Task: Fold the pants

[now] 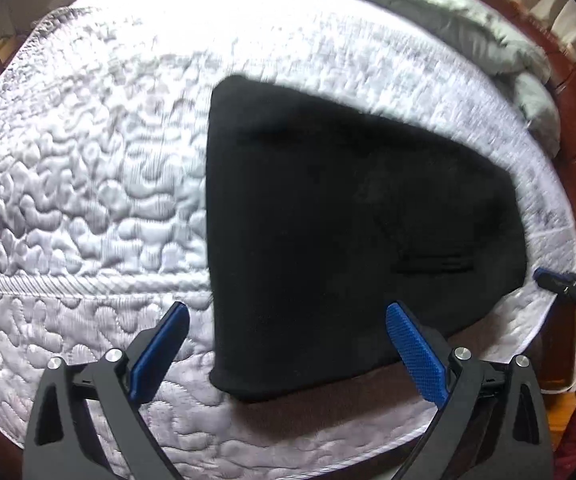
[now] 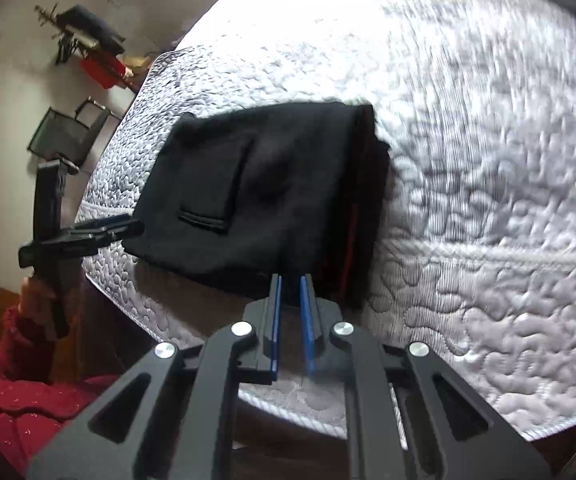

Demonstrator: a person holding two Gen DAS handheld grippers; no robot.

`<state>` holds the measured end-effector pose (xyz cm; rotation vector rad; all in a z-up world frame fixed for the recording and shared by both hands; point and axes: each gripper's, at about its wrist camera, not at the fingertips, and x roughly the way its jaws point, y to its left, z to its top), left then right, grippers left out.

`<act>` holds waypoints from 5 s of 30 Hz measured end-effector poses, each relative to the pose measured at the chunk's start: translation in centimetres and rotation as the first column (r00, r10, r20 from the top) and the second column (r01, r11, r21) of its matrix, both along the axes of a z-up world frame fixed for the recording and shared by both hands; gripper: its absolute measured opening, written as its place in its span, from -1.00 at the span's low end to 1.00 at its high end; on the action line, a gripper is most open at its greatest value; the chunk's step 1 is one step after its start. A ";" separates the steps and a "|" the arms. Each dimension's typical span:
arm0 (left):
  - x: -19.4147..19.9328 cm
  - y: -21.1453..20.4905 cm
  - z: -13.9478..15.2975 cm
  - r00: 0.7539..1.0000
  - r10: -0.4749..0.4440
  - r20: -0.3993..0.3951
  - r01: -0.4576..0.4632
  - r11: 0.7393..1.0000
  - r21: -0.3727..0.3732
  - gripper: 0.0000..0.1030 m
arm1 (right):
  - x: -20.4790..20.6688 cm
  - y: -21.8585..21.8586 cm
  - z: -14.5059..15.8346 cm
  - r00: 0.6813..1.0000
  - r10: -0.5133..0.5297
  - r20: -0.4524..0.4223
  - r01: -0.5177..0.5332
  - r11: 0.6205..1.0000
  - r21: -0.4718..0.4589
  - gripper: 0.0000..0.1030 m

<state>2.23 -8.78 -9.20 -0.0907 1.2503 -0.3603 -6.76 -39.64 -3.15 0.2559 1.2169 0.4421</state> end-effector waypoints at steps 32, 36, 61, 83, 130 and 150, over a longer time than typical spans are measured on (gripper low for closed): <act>0.6 7.5 -4.1 0.993 0.047 -0.107 -0.052 0.998 -0.044 0.92 | -0.1 0.2 -1.3 0.977 -0.210 -0.025 0.210 0.978 -0.014 0.30; 0.7 6.9 -4.5 0.992 0.048 -0.120 -0.056 0.996 -0.067 0.92 | -0.2 0.1 -2.5 0.976 -0.214 -0.047 0.213 0.977 -0.023 0.34; 1.1 -0.2 -3.5 0.986 -0.067 -0.150 0.074 0.996 0.041 0.94 | 3.6 0.3 -6.4 0.967 -0.177 -0.186 0.149 0.977 -0.154 0.72; 5.4 0.7 -4.2 0.983 -0.047 -0.178 0.048 0.999 0.001 0.94 | 6.9 1.4 -10.3 0.939 -0.213 -0.269 0.179 0.973 -0.144 0.96; 17.8 -1.1 4.1 0.982 0.021 0.185 -0.006 0.997 -0.082 -0.57 | 20.8 0.4 -0.3 0.990 -0.099 0.102 0.106 0.992 -0.074 -0.37; 13.2 1.8 -3.8 0.982 0.067 0.176 -0.067 0.998 -0.010 0.44 | 17.1 -3.4 -9.3 0.979 -0.203 -0.029 0.205 0.977 0.062 0.39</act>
